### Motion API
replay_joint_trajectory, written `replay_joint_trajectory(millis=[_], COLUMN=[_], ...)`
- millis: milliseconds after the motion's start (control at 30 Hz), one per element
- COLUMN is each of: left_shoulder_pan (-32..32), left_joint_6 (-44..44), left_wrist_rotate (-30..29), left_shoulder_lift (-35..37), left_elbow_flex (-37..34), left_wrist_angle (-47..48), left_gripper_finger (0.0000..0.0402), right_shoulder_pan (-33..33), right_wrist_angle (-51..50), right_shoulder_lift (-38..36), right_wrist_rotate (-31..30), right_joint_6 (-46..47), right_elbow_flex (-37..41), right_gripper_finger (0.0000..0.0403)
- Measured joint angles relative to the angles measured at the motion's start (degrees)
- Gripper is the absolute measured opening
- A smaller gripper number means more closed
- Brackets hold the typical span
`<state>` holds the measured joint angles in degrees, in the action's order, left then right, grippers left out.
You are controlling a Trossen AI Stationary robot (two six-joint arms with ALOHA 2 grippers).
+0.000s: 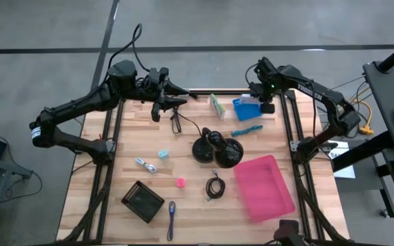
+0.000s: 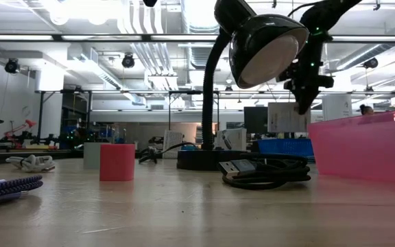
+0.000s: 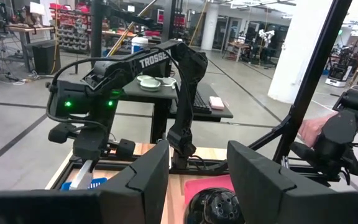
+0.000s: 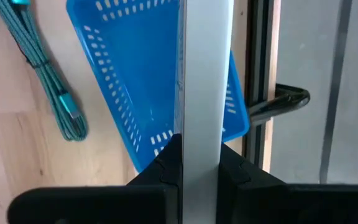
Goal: Pick and place items into bin
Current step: Put the left white card reader box into the blue bin
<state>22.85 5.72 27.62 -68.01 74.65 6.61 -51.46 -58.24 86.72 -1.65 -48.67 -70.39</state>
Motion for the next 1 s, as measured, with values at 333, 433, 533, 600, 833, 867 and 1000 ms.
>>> replay_joint_trajectory(millis=[333,433,533,600,833,867,1000], left_shoulder_pan=[0.00,0.01,0.00,0.00,0.00,0.00,0.00], left_joint_6=[-0.04,-0.04,-0.04,-0.04,-0.04,-0.04,-0.02], left_wrist_rotate=[0.00,0.00,0.00,0.00,0.00,0.00,-0.02], left_shoulder_lift=[0.00,0.00,0.00,0.00,0.00,0.00,0.00], left_elbow_flex=[0.00,0.00,0.00,0.00,0.00,0.00,0.00], left_wrist_angle=[0.00,0.00,0.00,-0.02,-0.02,-0.02,-0.02], left_gripper_finger=[0.0147,0.0147,0.0147,0.0147,0.0147,0.0147,0.0147], right_shoulder_pan=[0.08,-0.19,-0.25,-0.20,-0.50,-0.55,-0.87], right_wrist_angle=[5.88,7.16,7.89,8.23,15.23,16.29,16.86], right_shoulder_lift=[0.00,0.00,0.00,0.00,-0.02,-0.02,-0.06], right_wrist_rotate=[5.77,6.67,8.31,9.21,11.44,11.96,12.26], right_joint_6=[3.57,4.70,5.20,5.41,9.69,8.98,2.34], right_elbow_flex=[-0.07,-0.09,-0.10,-0.39,-0.55,-0.55,-0.57], right_gripper_finger=[0.0029,0.0029,0.0033,0.0037,0.0030,0.0030,0.0030])
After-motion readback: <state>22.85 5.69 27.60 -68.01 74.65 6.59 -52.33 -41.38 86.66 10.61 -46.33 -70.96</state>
